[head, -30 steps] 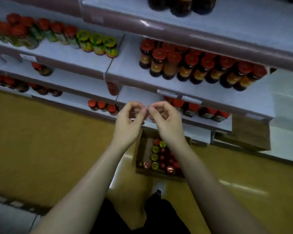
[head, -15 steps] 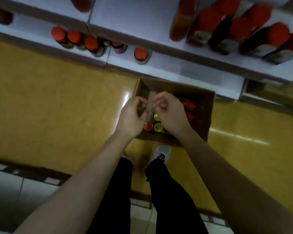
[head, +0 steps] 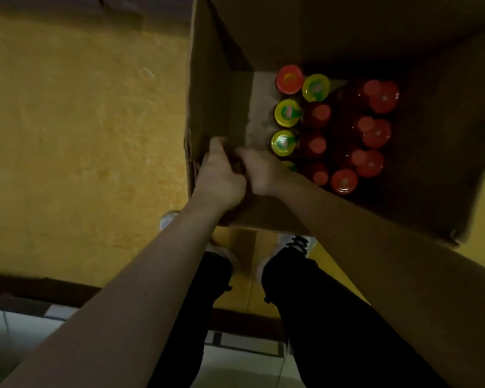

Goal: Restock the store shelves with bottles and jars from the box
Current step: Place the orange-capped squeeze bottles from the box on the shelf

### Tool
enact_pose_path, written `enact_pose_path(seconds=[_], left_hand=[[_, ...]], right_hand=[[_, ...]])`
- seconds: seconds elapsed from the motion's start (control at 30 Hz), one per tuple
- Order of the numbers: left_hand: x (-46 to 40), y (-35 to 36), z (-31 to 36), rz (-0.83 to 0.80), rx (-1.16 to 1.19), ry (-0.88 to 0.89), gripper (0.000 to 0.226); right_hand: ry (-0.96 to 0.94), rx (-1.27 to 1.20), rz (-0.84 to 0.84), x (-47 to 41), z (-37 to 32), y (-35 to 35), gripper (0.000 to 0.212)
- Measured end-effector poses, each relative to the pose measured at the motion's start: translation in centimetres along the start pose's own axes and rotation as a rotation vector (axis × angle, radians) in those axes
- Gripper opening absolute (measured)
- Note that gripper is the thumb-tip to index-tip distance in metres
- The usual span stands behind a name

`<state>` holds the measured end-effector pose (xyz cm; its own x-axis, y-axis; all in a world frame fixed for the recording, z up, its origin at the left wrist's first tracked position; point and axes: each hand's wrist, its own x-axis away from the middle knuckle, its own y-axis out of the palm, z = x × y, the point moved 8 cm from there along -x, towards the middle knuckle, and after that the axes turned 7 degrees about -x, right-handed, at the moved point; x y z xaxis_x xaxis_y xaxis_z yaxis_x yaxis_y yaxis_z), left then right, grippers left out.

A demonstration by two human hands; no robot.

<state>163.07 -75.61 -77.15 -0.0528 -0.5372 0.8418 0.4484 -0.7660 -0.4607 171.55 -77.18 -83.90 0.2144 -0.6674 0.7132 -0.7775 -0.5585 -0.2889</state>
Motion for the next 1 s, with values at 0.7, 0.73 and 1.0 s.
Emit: enact_pose_path(seconds=[0.7,0.73,1.0], left_hand=[[5.8,-3.5,5.2,0.033,-0.048,0.288,0.055],[7.0,-4.1,6.1,0.015,-0.044,0.296,0.055],[22.0,-12.0,17.3,-0.001,0.004,0.482,0.053]], right_hand=[[-0.044,-0.133,0.163,8.6,-4.2,-9.6,0.021],[-0.037,-0.134,0.176,10.3,-5.0,-11.1,0.027],[-0.131,-0.134,0.261,27.7,-17.1,-23.3,0.024]])
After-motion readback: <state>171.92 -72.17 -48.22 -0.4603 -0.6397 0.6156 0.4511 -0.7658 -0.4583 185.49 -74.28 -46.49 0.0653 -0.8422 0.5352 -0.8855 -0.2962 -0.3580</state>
